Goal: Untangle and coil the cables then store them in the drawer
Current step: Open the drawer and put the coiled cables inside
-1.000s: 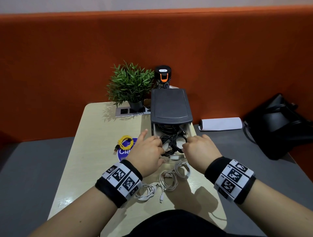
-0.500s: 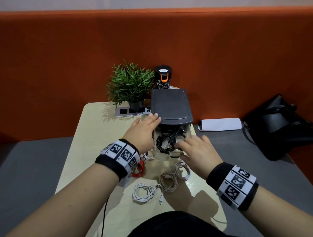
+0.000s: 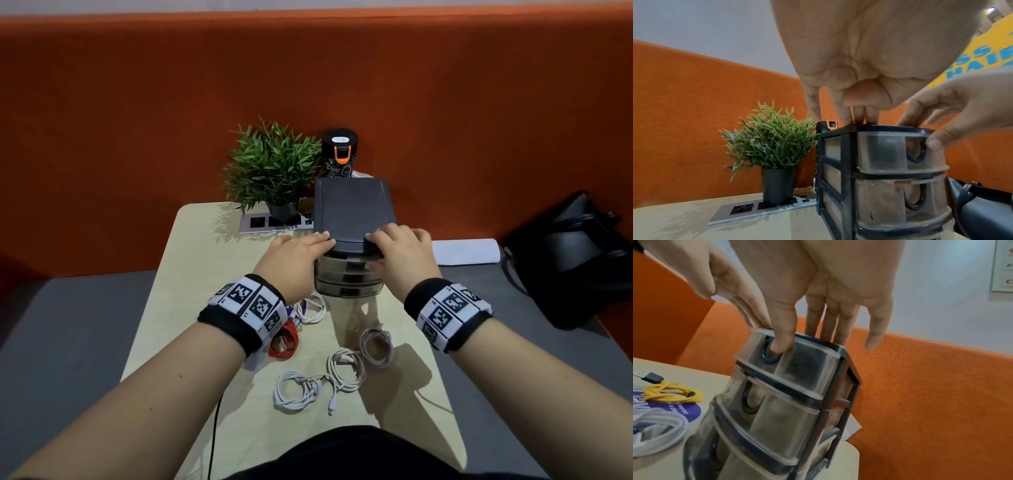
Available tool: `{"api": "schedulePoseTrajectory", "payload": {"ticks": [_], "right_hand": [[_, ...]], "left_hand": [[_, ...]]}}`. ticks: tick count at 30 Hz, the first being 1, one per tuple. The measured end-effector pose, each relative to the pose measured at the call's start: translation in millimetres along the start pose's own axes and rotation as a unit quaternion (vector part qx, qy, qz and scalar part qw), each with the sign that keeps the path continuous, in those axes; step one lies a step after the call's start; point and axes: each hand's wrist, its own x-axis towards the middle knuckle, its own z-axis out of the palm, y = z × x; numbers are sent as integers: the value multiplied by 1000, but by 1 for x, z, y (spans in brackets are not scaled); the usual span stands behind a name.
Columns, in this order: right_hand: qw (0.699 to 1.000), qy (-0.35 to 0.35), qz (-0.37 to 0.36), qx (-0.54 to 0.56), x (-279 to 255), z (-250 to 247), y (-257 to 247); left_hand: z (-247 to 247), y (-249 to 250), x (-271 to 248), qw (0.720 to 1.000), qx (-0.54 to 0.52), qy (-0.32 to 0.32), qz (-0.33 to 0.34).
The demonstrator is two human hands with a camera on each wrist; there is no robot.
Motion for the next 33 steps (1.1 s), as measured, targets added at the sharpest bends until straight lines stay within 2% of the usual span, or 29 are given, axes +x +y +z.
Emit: {"api": "schedulePoseTrajectory", "payload": {"ticks": [7, 9, 11, 12, 13, 15, 17, 26, 33], "right_hand": [[999, 31, 7, -7, 5, 4, -6], [996, 84, -13, 2, -2, 4, -9], [991, 121, -64, 8, -16, 8, -15], [990, 102, -94, 6, -25, 12, -19], [993, 52, -107, 4, -32, 17, -22], [993, -98, -65, -8, -42, 30, -24], [983, -179, -10, -30, -42, 43, -19], [982, -182, 45, -8, -39, 59, -24], [982, -189, 2, 7, -79, 53, -21]], "left_hand": [[0, -1, 0, 1000, -2, 7, 4], [0, -1, -1, 1000, -5, 11, 4], [2, -1, -1, 1000, -8, 10, 7], [2, -1, -1, 1000, -10, 11, 9], [3, -2, -2, 1000, -12, 12, 13], [4, -3, -2, 999, -20, 17, 19], [5, -4, -2, 999, -26, 21, 18], [11, -13, 0, 998, -55, 17, 14], [18, -17, 1, 997, -70, 33, 22]]}}
